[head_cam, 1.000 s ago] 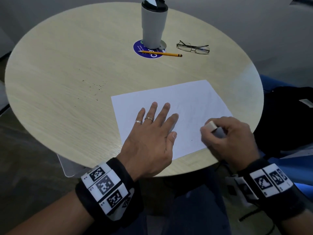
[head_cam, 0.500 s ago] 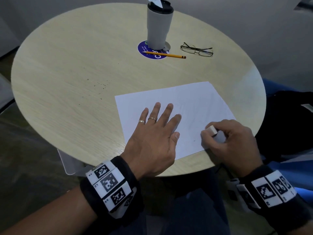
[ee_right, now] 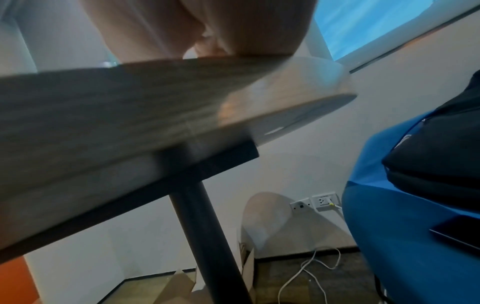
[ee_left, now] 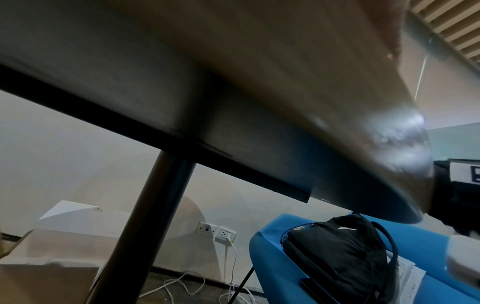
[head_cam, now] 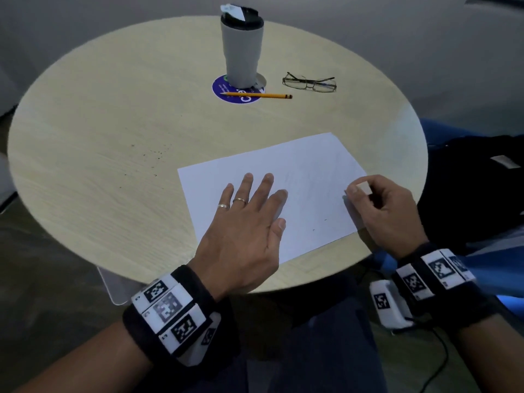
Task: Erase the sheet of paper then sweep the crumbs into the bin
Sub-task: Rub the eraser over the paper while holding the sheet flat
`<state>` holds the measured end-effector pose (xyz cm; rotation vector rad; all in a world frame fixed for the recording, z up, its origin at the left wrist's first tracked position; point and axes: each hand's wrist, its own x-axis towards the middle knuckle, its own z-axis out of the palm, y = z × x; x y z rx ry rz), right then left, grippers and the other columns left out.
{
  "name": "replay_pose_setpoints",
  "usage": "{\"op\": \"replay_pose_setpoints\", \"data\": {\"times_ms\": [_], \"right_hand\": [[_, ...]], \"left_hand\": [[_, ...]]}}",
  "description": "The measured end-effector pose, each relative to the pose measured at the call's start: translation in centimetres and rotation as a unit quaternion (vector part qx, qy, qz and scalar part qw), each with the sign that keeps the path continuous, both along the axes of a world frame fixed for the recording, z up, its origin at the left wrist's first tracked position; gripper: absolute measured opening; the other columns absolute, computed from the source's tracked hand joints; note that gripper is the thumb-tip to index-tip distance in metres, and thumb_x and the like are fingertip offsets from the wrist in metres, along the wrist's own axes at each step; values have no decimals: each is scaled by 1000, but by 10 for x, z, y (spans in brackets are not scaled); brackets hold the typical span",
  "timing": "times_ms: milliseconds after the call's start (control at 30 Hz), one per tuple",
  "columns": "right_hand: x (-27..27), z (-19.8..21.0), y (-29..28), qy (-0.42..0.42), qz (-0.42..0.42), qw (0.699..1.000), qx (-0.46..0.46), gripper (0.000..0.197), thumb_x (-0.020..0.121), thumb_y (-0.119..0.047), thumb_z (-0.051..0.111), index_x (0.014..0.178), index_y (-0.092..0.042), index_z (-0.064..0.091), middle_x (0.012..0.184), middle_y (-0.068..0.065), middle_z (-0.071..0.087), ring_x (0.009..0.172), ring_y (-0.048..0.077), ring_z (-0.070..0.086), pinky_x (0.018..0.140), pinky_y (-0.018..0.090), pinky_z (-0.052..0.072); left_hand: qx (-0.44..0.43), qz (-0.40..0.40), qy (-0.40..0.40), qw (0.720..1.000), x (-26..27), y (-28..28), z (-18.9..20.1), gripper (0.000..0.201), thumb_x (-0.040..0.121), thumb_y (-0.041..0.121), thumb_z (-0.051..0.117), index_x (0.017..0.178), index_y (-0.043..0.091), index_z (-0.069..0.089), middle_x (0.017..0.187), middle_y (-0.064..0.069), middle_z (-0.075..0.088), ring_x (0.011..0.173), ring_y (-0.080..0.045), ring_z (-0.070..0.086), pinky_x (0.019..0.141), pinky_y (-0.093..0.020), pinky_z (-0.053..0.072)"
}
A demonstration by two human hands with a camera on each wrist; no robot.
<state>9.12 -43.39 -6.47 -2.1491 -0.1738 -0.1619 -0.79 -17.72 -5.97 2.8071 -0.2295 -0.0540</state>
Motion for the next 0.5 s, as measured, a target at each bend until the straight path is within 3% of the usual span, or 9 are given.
{"op": "replay_pose_setpoints", "data": {"times_ms": [100, 233, 367, 500], "right_hand": [[1, -2, -3, 9, 14, 1000, 0, 11, 102, -27, 71, 92, -22, 72, 85, 10, 74, 77, 32, 66, 72, 37, 54], [6, -1, -8, 16, 22, 1000, -12, 13, 102, -28, 70, 90, -22, 71, 77, 4, 71, 63, 11, 56, 64, 21, 47], [8, -1, -11, 13, 39, 999, -28, 14, 101, -33, 68, 91, -23, 71, 72, -3, 69, 62, 9, 58, 63, 29, 45], [10, 2, -14, 11, 53, 998, -23, 12, 102, -28, 68, 90, -27, 71, 76, -7, 73, 66, 4, 64, 65, 26, 46]], "left_hand": [[-19, 3, 11, 1000, -1, -2, 3, 56, 110, 45, 19, 164, 31, 15, 176, 9, -5, 161, -19, -16, 130, -48, -5], [11, -18, 74, 997, 1, -12, 16, 74, 107, 61, 14, 167, 19, -2, 175, 5, -14, 160, -23, -21, 129, -50, -9], [92, -128, 86, 984, 3, -44, 36, 88, 103, 72, 11, 167, 14, -10, 173, -2, -23, 160, -24, -21, 130, -50, -6], [121, -227, 84, 963, 14, -78, 30, 93, 101, 76, 16, 166, 17, -15, 170, -1, -30, 160, -24, -20, 130, -49, -5]]}}
